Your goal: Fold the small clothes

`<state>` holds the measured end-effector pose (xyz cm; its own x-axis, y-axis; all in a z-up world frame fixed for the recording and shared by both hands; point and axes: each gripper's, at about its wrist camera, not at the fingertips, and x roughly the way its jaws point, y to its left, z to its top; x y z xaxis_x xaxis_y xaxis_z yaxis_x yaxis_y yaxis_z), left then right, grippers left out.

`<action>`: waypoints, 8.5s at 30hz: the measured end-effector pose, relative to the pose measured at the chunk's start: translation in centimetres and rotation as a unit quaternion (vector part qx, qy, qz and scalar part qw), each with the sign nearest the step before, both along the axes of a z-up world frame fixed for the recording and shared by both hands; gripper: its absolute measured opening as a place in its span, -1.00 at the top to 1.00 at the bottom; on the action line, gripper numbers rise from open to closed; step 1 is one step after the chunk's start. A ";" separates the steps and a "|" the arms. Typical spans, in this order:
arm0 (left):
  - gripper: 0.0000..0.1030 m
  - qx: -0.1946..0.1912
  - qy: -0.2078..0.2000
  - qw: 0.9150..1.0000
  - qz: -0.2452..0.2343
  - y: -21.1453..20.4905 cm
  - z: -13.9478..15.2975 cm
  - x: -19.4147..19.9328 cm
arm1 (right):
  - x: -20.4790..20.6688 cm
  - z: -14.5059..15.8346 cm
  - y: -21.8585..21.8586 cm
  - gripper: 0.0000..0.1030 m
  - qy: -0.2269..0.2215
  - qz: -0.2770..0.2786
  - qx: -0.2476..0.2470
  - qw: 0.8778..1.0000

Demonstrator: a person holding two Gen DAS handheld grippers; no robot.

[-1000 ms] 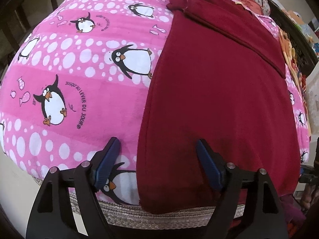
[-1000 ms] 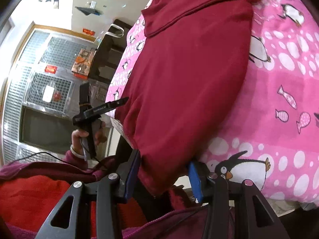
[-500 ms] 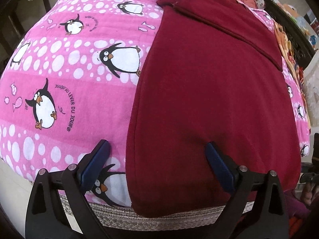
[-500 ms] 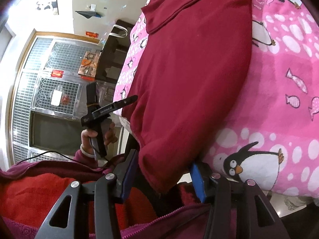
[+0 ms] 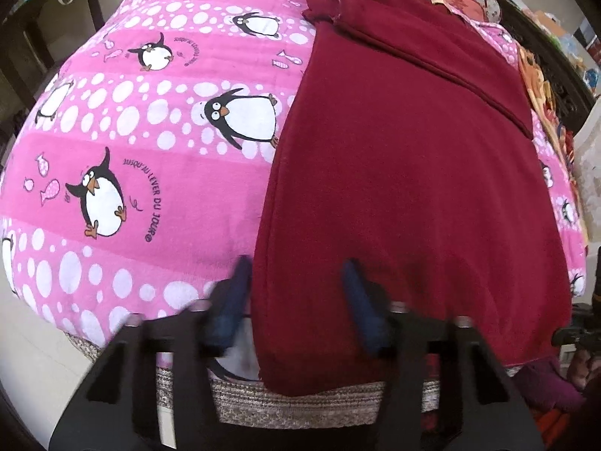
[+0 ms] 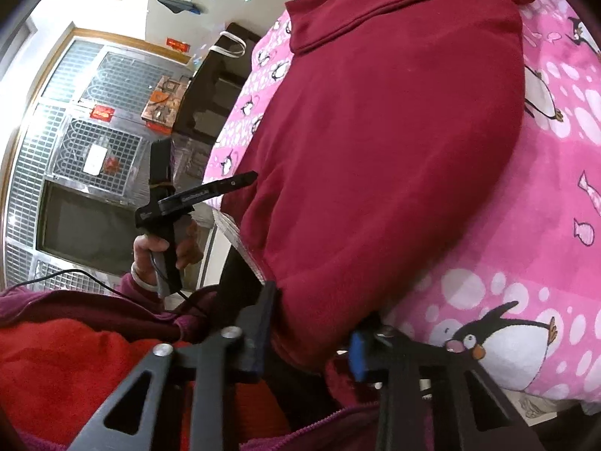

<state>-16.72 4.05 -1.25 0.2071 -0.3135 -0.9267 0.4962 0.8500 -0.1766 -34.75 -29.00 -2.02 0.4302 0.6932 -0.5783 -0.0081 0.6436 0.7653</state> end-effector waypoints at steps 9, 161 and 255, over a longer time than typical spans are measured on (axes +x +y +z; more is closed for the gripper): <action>0.85 -0.051 0.010 0.999 -0.004 -0.9 2.5 1.3 | 0.8 4.4 -1.0 0.72 -0.080 -0.014 -0.056 0.995; -0.53 -0.096 -0.100 0.985 0.102 -11.7 4.8 20.7 | 24.7 9.1 -13.3 0.08 -0.035 -0.185 -0.304 0.934; -0.39 -0.235 -0.068 0.965 0.097 -14.8 2.5 21.0 | 47.4 6.2 2.3 0.53 0.020 0.006 -0.332 0.943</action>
<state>4.33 -10.76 1.21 0.4134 -0.6362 -0.6515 0.3815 0.7706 -0.5105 12.68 -26.72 4.19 0.3935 0.1768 -0.9021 0.0015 0.9812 0.1930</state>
